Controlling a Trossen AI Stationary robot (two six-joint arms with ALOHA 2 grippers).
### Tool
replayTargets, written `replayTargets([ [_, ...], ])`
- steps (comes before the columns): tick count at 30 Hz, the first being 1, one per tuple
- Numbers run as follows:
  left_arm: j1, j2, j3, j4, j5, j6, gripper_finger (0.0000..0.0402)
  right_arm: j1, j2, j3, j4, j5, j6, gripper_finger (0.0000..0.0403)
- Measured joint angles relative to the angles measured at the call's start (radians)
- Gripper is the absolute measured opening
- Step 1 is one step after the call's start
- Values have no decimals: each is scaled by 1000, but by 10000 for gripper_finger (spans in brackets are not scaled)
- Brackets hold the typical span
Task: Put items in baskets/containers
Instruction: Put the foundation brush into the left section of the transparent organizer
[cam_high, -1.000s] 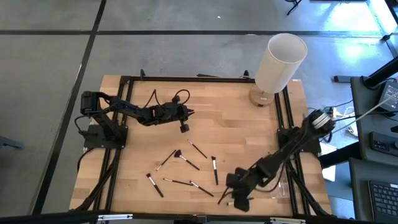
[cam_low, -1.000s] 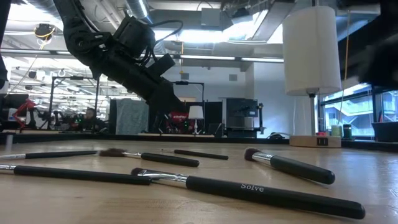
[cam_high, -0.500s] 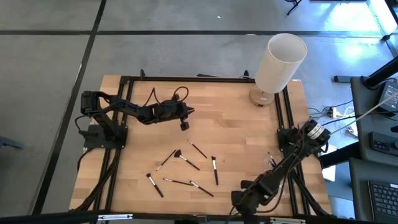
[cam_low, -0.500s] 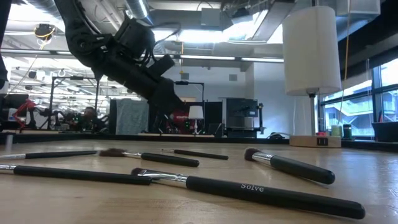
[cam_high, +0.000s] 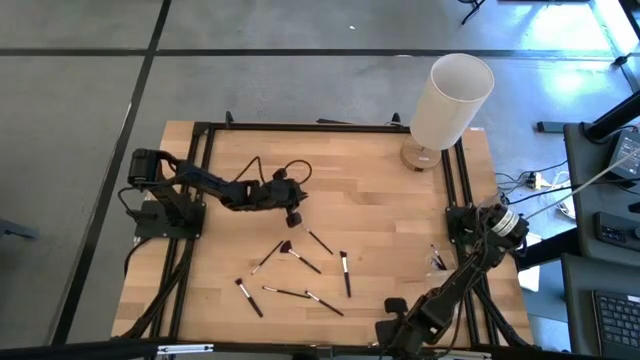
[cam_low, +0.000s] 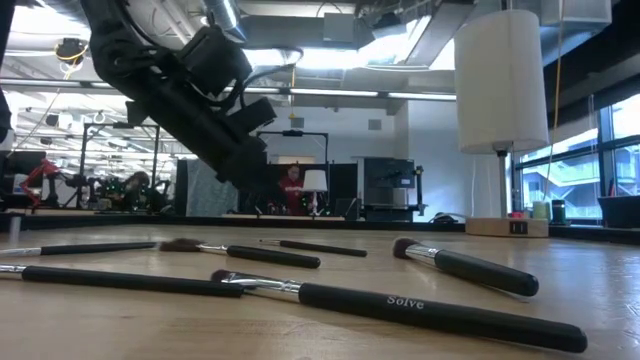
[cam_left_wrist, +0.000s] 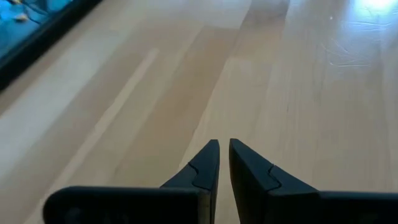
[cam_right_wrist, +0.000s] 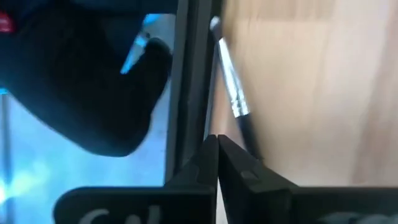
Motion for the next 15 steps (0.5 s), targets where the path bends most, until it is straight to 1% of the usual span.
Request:
replayTargets([
  [3, -31, 0, 0, -8, -56, -8, 32, 0, 0, 65, -91, 14, -42, 7],
  [5, -51, 0, 0, -10, -72, -15, 32, 0, 0, 127, -164, 31, -62, 7],
  [10, -98, 0, 0, -8, -102, -15, 32, 14, 3, 280, -288, 119, -180, 7],
  [12, -110, 0, 0, -8, -114, -14, 32, 18, 16, 302, -311, 146, -228, 8],
  [15, -116, 0, 0, -8, -118, 0, 32, 18, 40, 299, -352, 151, -241, 23],
])
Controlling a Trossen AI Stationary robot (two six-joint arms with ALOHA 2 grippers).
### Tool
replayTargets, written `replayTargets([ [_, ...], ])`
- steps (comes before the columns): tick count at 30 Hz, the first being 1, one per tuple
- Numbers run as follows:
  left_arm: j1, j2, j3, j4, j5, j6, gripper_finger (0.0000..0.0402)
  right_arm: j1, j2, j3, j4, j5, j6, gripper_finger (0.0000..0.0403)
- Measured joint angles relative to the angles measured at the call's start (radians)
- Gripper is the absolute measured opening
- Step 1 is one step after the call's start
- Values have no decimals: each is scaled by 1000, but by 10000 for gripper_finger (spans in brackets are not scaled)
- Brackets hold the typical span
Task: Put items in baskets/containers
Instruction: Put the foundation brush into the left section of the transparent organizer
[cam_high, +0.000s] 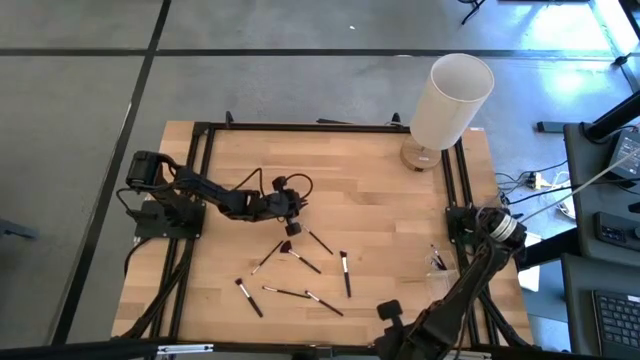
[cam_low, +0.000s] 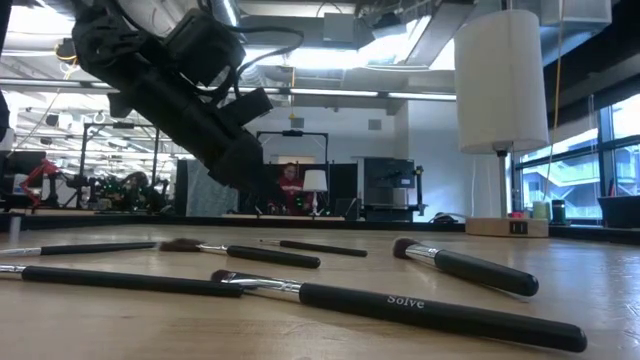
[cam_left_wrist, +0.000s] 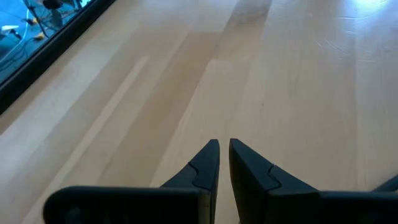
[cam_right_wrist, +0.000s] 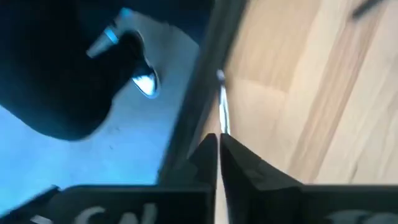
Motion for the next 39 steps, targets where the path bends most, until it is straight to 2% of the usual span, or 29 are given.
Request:
replayTargets([
  [8, 3, 0, 0, 0, -21, 9, 32, -15, 24, 0, 1, 3, -37, 126],
  [12, 4, 0, 0, 1, -46, 11, 32, -16, 31, -11, 25, 6, -74, 147],
  [24, 4, 0, 0, 1, -46, 21, 32, -14, 115, -16, 46, -5, -82, 100],
  [30, 4, 0, 0, 1, -45, 18, 32, -13, 148, -11, 29, -51, -88, 91],
  [33, 4, 0, 0, 1, -45, 18, 32, -13, 151, -10, 12, -33, -61, 84],
  [39, 4, 0, 0, 1, -45, 18, 32, -16, 152, -11, -15, 2, -56, 37],
])
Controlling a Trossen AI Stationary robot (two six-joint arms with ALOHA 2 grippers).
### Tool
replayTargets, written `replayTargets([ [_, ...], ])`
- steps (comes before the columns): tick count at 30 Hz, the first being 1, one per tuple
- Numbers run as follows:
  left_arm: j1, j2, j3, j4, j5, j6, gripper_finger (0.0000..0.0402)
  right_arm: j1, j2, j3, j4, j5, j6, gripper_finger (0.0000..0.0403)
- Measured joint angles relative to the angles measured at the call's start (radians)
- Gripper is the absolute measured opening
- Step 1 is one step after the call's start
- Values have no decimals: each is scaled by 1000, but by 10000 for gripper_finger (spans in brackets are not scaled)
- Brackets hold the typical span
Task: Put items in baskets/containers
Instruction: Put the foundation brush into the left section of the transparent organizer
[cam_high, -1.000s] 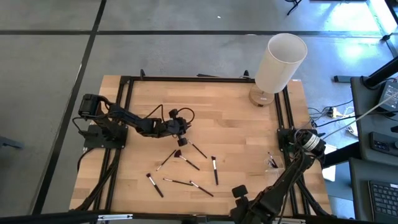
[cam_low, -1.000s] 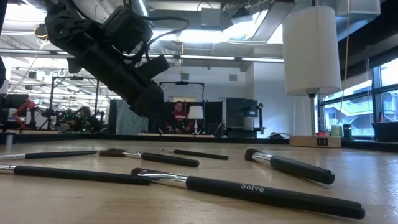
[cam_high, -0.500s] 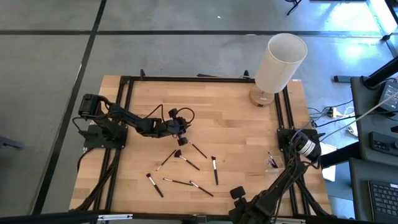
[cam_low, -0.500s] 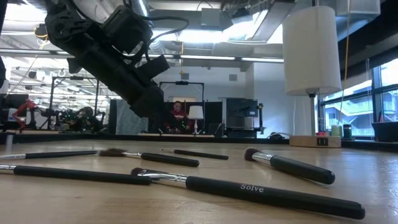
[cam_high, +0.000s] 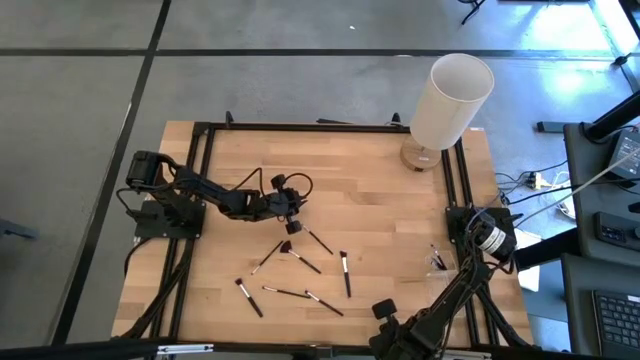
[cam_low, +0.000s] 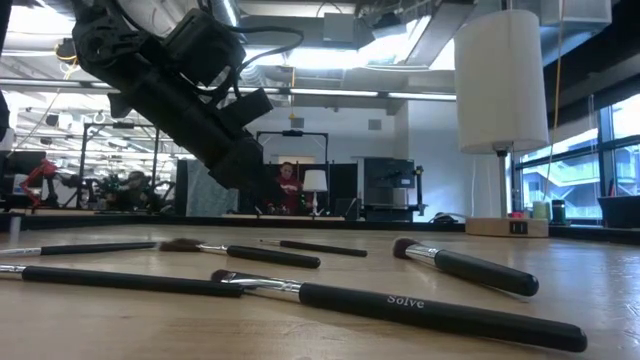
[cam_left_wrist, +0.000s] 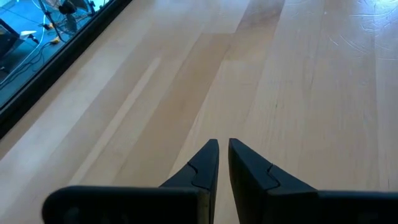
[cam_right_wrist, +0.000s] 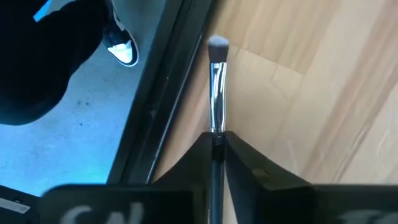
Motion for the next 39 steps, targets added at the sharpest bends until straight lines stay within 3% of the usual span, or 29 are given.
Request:
replayTargets([
  [3, 0, 0, 0, 0, 0, 0, 32, -8, -1, 0, -19, -1, 1, 15],
  [7, 0, 0, 0, 0, 1, 0, 32, -14, -16, 2, -47, 36, 22, 16],
  [13, 0, 0, 0, 0, 1, 0, 32, -7, -168, 7, -194, 309, 149, 31],
  [18, 0, 0, 0, 1, 1, 0, 32, 52, -342, 5, -418, 560, 389, 19],
  [21, 0, 0, 0, 3, 1, 0, 32, 100, -448, 8, -560, 652, 539, 20],
  [26, 0, 0, 0, 2, 2, 0, 32, 143, -524, -31, -787, 627, 786, 22],
  [29, 0, 0, 0, 1, 9, 0, 32, 145, -581, -120, -777, 622, 780, 22],
  [39, 0, 0, 0, 0, 12, -8, 32, 174, -626, -438, -759, 574, 1082, 23],
])
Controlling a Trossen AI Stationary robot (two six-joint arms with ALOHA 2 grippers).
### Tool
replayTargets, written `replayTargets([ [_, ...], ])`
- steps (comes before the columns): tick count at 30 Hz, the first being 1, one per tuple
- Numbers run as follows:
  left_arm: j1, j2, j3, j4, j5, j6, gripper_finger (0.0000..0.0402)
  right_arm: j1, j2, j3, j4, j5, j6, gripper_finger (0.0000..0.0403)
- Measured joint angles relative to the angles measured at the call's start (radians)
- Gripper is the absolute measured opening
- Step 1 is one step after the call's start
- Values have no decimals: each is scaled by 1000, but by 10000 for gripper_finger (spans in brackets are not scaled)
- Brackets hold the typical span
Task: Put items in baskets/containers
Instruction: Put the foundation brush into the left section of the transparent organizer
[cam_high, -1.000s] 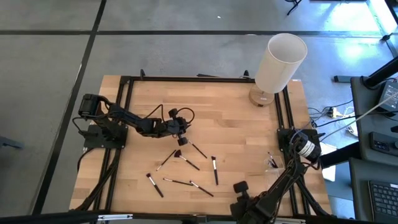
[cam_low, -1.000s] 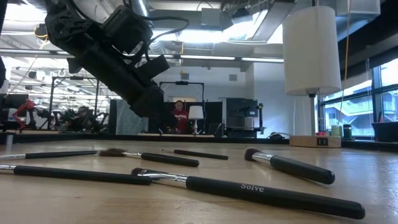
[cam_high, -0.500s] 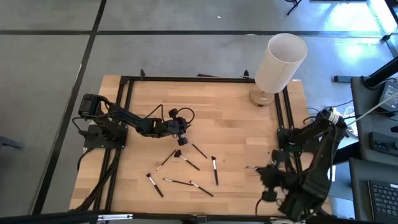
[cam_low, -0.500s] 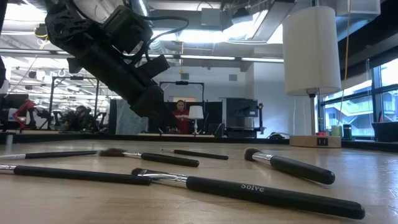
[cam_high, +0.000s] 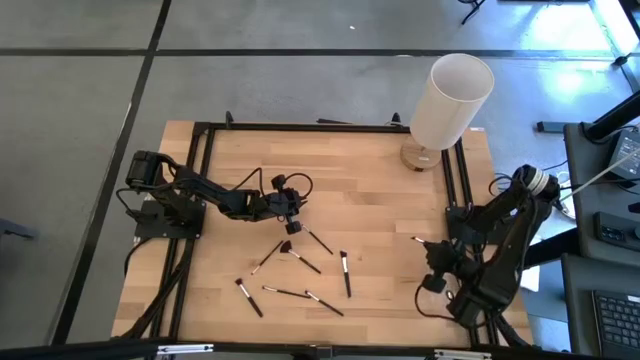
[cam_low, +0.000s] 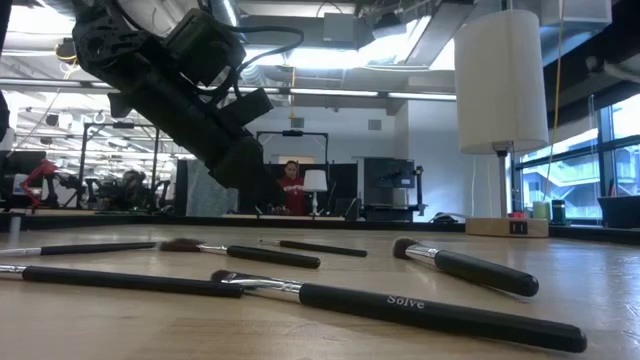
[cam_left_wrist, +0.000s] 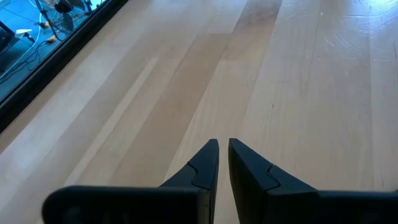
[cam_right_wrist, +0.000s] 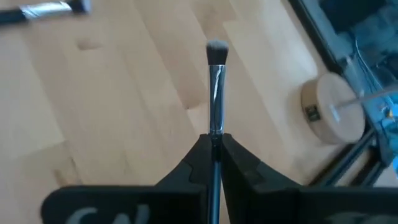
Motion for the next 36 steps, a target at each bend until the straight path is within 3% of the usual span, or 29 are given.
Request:
replayTargets([
  [5, 0, 0, 0, -1, 2, -4, 32, 49, 0, -47, 47, -1, 100, 23],
  [11, 0, 0, 0, -1, 2, -19, 32, 85, 0, -31, 77, 54, 99, 23],
  [19, -1, 0, 0, -1, 12, -26, 32, 91, 0, -82, 121, 32, 101, 23],
  [25, -1, 0, 0, -1, 14, -26, 32, 94, 0, -124, 178, -42, 90, 27],
  [32, -1, 0, 0, -1, 13, -26, 32, 97, 0, -117, 162, -77, 76, 73],
  [36, -1, 0, 0, -1, 13, -26, 32, 97, 0, -117, 135, -170, 102, 85],
])
